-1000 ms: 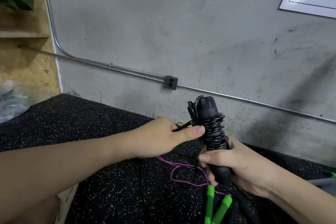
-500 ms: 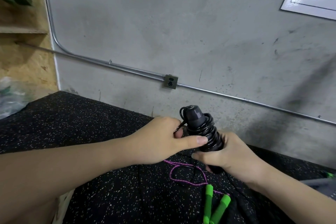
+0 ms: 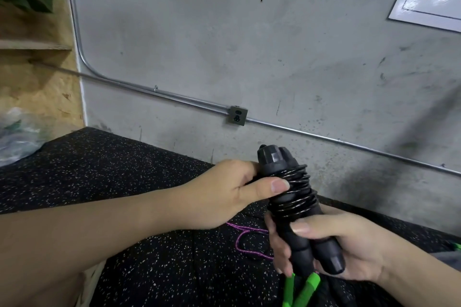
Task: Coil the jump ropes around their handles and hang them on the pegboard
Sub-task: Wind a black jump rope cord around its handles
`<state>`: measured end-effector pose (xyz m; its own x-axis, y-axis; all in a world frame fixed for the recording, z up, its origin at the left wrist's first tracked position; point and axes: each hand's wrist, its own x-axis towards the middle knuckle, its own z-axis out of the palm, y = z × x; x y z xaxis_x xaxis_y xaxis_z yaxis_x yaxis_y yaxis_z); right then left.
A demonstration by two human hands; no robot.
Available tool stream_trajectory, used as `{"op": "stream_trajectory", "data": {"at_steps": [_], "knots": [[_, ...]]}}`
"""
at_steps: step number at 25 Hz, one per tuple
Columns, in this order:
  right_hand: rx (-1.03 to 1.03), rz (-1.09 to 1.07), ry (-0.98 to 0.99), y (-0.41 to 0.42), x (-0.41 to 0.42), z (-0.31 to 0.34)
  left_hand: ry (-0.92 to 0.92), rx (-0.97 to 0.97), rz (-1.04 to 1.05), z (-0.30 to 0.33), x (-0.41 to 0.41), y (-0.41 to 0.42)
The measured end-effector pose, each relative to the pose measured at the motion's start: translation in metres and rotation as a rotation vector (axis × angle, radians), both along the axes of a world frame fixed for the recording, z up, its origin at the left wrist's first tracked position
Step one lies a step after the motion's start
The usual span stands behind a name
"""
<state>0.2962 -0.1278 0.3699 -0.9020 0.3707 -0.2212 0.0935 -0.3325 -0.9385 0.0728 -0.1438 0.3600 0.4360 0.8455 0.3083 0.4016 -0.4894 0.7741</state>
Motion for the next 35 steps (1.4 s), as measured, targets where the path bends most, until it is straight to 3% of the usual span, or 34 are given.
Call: {"op": "stream_trajectory", "data": {"at_steps": [2, 6, 11, 14, 18, 24, 29, 32, 35], "knots": [[0.041, -0.040, 0.016, 0.000, -0.002, -0.002, 0.028, -0.030, 0.019, 0.005, 0.003, -0.004], [0.388, -0.337, -0.080, 0.000, -0.003, -0.006, 0.337, -0.060, 0.265, 0.006, -0.002, 0.002], [0.679, -0.480, -0.140, 0.012, 0.004, -0.006, 0.221, -0.004, 0.266, 0.016, 0.005, 0.004], [0.818, -0.521, -0.209, 0.016, 0.006, -0.005, 0.253, 0.069, 0.289, 0.012, 0.008, 0.004], [0.890, -0.583, -0.273, 0.015, 0.003, -0.004, 0.245, 0.137, 0.260, 0.005, 0.013, 0.002], [0.906, -0.692, -0.290, 0.016, 0.002, -0.004, 0.107, -0.005, 0.116, 0.008, 0.018, -0.005], [1.170, -0.700, -0.492, 0.008, -0.011, -0.017, 0.157, 0.015, 0.302, -0.003, 0.025, -0.005], [1.058, -0.544, -0.472, 0.004, -0.008, -0.018, 0.153, 0.020, 0.297, -0.016, 0.015, 0.005], [0.522, -0.401, -0.234, 0.002, 0.003, -0.015, 0.087, -0.042, 0.207, -0.021, 0.008, 0.008]]}}
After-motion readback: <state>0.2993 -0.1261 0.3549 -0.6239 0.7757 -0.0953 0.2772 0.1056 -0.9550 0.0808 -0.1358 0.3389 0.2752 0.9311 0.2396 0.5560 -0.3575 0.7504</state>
